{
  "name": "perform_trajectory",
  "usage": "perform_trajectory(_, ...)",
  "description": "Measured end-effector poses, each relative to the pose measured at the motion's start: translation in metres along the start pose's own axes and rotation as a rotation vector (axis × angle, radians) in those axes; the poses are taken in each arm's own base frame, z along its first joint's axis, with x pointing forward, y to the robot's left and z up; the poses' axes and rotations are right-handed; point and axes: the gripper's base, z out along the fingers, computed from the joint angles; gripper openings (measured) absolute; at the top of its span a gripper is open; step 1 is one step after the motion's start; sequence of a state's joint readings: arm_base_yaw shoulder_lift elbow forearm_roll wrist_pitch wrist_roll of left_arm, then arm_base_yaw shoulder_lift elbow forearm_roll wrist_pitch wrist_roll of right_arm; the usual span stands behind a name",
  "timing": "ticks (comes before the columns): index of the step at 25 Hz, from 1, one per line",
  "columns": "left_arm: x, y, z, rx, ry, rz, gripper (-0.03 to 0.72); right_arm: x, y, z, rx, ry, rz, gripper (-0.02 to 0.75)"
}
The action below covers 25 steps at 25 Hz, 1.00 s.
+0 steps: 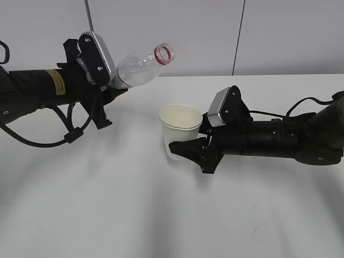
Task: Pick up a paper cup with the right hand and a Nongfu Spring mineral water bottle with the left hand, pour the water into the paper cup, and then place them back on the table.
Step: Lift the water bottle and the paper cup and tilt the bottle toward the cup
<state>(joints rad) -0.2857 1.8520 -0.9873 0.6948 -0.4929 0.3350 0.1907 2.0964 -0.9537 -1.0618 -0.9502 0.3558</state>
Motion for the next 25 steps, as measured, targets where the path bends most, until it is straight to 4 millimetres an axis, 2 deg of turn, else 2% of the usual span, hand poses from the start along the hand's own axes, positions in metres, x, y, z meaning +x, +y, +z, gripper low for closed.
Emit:
perform_trajectory(14,0.003,-0.001,0.000,0.014,0.037,0.107,0.305,-0.012,-0.010,0.005,-0.003,-0.029,-0.030,0.499)
perform_trajectory(25,-0.004,0.005,0.003,-0.003,0.020,0.201,0.304,-0.011,-0.007,0.005,-0.039,-0.016,-0.005,0.499)
